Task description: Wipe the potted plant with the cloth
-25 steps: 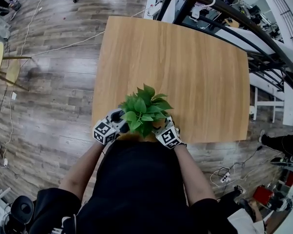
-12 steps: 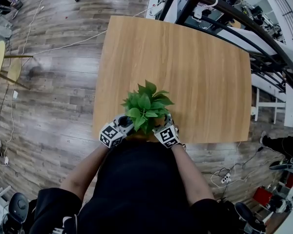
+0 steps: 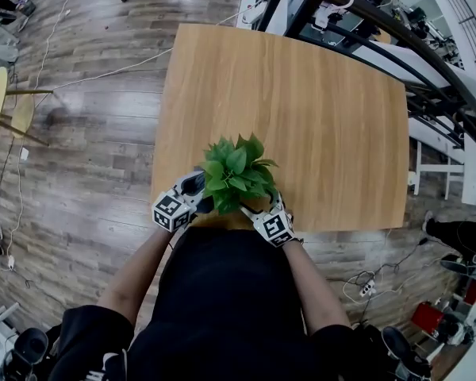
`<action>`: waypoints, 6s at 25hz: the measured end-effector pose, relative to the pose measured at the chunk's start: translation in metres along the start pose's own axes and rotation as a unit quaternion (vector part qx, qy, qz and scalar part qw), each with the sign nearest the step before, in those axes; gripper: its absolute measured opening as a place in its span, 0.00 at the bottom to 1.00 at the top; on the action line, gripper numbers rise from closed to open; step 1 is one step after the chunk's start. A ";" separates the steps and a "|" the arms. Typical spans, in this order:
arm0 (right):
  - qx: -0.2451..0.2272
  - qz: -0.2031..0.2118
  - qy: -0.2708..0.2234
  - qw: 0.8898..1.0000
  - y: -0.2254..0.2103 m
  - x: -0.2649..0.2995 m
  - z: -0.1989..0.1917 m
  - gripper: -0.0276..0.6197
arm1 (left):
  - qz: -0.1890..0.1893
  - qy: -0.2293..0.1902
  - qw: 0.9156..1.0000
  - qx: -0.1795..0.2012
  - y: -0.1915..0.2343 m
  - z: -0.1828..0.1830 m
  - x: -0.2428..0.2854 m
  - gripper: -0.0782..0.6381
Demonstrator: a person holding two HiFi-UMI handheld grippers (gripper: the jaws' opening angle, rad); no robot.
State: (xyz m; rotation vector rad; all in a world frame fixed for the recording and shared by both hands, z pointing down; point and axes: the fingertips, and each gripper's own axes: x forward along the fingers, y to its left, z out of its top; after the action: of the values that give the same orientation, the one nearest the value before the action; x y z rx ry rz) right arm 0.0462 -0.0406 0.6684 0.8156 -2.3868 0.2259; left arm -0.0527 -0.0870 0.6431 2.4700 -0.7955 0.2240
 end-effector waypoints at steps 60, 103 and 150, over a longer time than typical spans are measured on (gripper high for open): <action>-0.024 -0.007 0.010 1.000 -0.010 0.026 0.017 0.57 | -0.069 0.043 0.997 0.017 -0.045 -0.035 -0.004 0.30; -0.015 0.003 0.006 1.000 0.009 0.036 0.021 0.56 | -0.037 0.031 0.999 -0.009 -0.033 -0.030 -0.011 0.30; 0.057 -0.104 -0.321 0.940 0.114 -0.334 0.108 0.07 | 0.087 -0.168 0.974 0.121 -0.380 0.052 -0.097 0.30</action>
State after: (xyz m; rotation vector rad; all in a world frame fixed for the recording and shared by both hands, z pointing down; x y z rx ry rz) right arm 0.1360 0.1815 0.3872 1.3533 -2.8689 0.0057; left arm 0.0890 0.1942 0.4038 2.7085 -1.1907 -0.0434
